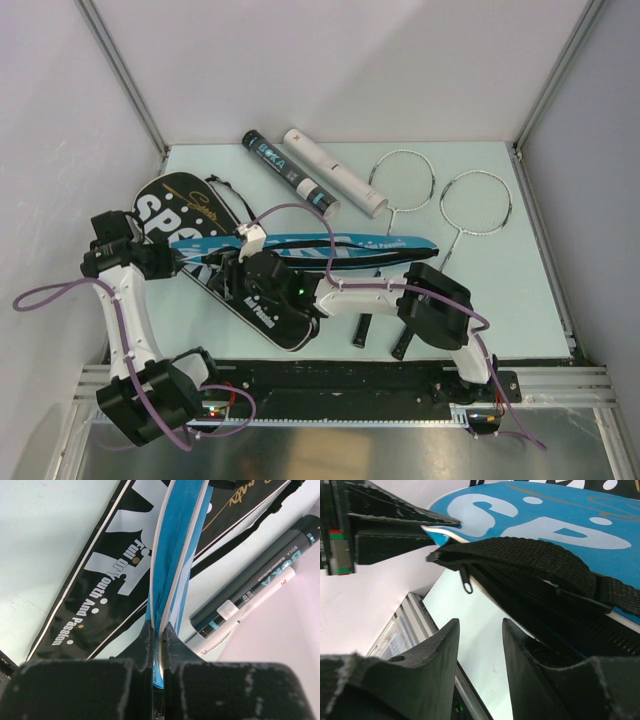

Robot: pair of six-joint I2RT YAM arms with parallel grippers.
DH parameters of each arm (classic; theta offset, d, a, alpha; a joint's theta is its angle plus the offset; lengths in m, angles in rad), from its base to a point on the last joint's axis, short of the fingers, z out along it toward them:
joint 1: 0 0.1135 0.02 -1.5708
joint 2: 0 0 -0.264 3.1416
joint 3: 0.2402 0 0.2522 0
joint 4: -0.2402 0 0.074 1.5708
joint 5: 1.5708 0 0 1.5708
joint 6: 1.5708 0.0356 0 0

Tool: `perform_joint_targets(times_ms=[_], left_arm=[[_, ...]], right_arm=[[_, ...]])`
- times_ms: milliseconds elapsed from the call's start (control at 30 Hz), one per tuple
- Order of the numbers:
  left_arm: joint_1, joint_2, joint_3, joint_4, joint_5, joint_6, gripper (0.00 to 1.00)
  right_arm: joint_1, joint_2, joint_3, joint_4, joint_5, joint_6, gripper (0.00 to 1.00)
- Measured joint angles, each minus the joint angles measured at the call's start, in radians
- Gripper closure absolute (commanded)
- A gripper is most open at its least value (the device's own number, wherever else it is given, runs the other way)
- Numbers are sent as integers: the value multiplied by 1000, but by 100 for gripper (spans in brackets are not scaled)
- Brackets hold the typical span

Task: Pack up the badminton gear
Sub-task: Zip the racket bag at the center of the board.

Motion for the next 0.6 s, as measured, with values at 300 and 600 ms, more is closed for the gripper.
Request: perform_joint_targets(times_ms=[300, 600], left_arm=[[0, -18, 0, 0, 8, -21, 100], [0, -26, -21, 7, 12, -23, 100]], right_arm=[[-6, 31, 60, -8, 9, 0, 55], [-7, 53, 82, 10, 25, 0, 57]])
